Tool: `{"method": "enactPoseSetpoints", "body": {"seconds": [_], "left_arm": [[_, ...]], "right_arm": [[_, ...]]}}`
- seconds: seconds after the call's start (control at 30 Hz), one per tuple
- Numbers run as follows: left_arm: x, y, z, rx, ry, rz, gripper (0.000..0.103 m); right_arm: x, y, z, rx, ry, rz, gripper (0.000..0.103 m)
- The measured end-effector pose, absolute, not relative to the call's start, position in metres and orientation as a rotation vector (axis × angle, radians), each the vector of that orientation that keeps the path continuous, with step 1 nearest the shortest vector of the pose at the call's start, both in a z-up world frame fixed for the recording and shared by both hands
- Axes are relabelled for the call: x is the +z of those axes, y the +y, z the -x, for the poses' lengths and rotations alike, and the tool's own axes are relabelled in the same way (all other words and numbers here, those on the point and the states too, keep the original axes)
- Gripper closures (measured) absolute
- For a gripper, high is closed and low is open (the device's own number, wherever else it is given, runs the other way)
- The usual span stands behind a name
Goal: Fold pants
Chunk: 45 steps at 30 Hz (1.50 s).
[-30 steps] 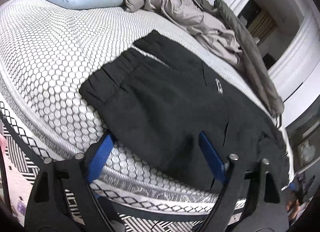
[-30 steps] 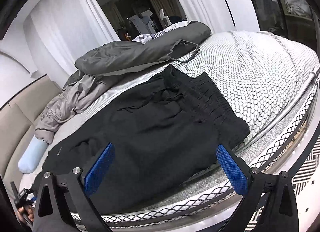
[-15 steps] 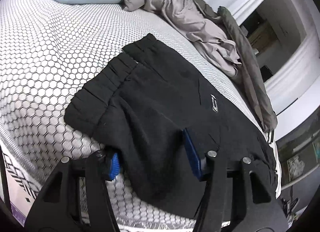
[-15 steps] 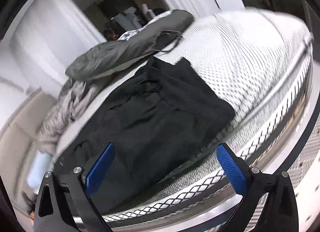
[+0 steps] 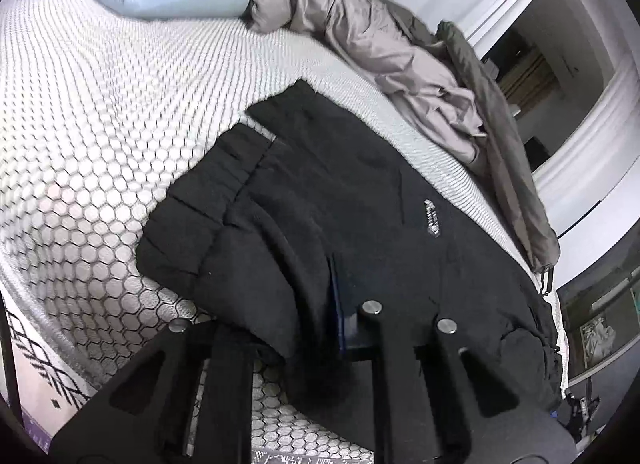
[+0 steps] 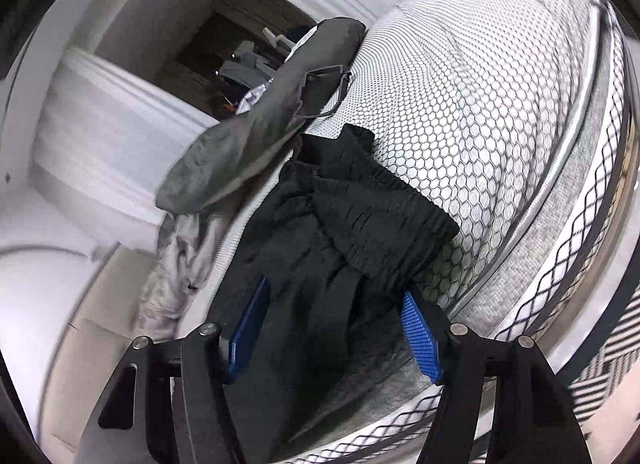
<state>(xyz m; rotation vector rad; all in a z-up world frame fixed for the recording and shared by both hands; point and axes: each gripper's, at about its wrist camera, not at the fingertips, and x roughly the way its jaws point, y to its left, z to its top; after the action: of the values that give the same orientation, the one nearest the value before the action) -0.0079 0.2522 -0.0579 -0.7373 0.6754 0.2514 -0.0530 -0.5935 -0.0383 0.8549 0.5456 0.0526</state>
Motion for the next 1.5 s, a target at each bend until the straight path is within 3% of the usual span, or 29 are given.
{"method": "enactPoseSetpoints", "body": {"seconds": [0.07, 0.13, 0.23, 0.43, 0.63, 0.83, 1.03, 1.1, 1.17, 1.2, 1.33, 1.4, 1.5], "left_arm": [[-0.063, 0.254, 0.006, 0.258, 0.695, 0.741, 0.091], [-0.062, 0.253, 0.005, 0.263, 0.691, 0.726, 0.093], [-0.059, 0.251, 0.013, 0.259, 0.675, 0.701, 0.098], [-0.053, 0.253, 0.043, 0.246, 0.671, 0.705, 0.100], [-0.009, 0.263, 0.037, 0.249, 0.613, 0.672, 0.100], [0.035, 0.277, -0.020, 0.236, 0.623, 0.630, 0.100], [0.052, 0.299, -0.136, 0.254, 0.710, 0.594, 0.100], [0.050, 0.308, -0.179, 0.274, 0.726, 0.588, 0.096], [0.039, 0.320, -0.221, 0.272, 0.774, 0.593, 0.073], [0.030, 0.327, -0.236, 0.260, 0.821, 0.624, 0.052], [0.023, 0.335, -0.234, 0.285, 0.834, 0.630, 0.036], [0.026, 0.331, -0.220, 0.298, 0.841, 0.606, 0.035], [0.032, 0.315, -0.194, 0.280, 0.810, 0.593, 0.035]], "right_arm": [[-0.048, -0.598, 0.042, 0.030, 0.590, -0.875, 0.037], [-0.057, -0.604, 0.035, 0.015, 0.608, -0.925, 0.063], [-0.057, -0.606, 0.038, 0.006, 0.609, -0.908, 0.086], [-0.048, -0.610, 0.074, 0.026, 0.572, -0.896, 0.088], [0.014, -0.585, 0.073, 0.042, 0.465, -0.778, 0.088], [0.065, -0.563, 0.029, -0.005, 0.435, -0.682, 0.088], [0.092, -0.560, -0.089, -0.045, 0.508, -0.656, 0.088], [0.098, -0.555, -0.143, -0.070, 0.536, -0.636, 0.085], [0.098, -0.548, -0.203, -0.103, 0.579, -0.593, 0.073], [0.095, -0.546, -0.225, -0.119, 0.599, -0.587, 0.057], [0.079, -0.537, -0.249, -0.144, 0.637, -0.569, 0.043], [0.075, -0.527, -0.232, -0.106, 0.625, -0.510, 0.032], [0.070, -0.514, -0.195, -0.073, 0.614, -0.487, 0.029]]}}
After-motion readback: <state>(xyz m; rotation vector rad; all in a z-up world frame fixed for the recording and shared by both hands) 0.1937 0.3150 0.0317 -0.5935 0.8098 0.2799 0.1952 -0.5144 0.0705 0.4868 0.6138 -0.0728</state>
